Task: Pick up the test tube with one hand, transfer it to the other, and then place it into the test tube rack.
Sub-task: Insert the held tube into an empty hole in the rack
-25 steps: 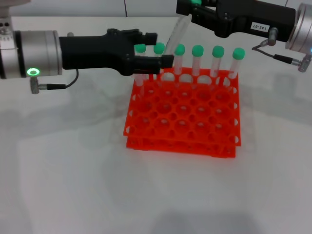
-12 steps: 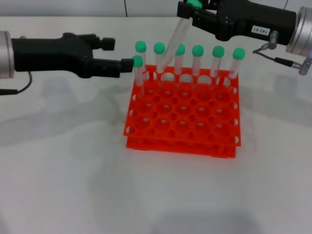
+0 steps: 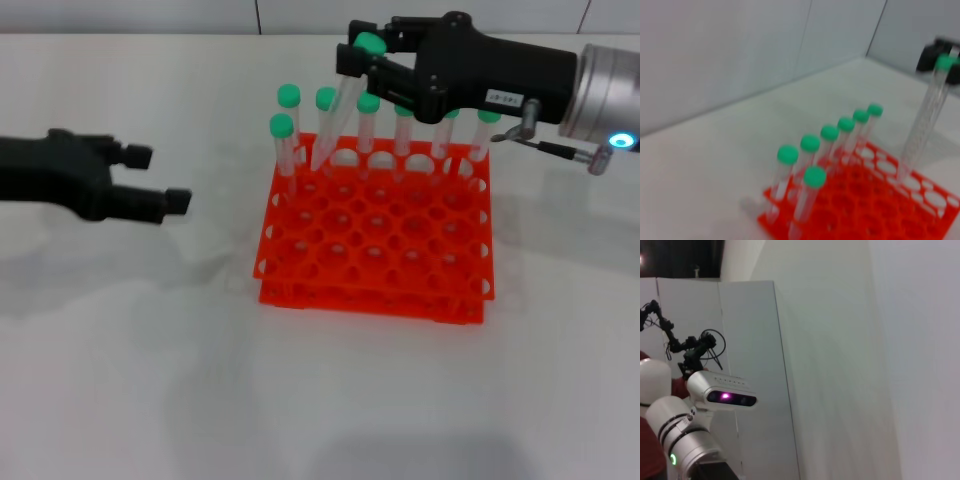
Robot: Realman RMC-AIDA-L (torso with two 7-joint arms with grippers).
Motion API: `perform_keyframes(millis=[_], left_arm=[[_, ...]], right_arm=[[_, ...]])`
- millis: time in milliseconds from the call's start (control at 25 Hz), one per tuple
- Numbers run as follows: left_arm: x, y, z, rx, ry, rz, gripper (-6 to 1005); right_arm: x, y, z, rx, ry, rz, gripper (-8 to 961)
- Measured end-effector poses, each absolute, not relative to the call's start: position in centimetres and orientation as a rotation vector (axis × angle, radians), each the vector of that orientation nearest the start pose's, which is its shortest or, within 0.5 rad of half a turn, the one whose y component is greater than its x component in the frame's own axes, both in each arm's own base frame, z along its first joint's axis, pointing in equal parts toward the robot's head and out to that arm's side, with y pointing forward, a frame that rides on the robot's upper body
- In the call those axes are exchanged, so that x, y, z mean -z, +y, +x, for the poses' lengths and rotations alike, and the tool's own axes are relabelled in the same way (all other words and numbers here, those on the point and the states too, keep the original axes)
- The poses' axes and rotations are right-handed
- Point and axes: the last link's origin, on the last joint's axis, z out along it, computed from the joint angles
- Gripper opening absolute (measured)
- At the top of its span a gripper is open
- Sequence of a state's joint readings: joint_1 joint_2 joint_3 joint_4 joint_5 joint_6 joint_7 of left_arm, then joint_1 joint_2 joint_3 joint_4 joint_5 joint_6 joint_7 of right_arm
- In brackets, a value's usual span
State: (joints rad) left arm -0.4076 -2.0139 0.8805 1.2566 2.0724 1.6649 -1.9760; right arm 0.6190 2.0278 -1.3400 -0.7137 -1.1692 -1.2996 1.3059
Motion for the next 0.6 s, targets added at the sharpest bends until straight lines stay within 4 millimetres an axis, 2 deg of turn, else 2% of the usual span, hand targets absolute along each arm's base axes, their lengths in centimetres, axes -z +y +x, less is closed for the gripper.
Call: perform_keyframes(millis=[200,600], left_arm=[[-8.9,31.9,-25.0,0.204,-0.790,-2.696,885],[-9.6,31.1,-25.6,0.131,-0.698,-2.727,884]], right_arm=[[1.9,38.0,13.4,-1.093,0.215,-2.619,273],[2.8,38.6,12.6,-1.067,0.121,-2.533,275]])
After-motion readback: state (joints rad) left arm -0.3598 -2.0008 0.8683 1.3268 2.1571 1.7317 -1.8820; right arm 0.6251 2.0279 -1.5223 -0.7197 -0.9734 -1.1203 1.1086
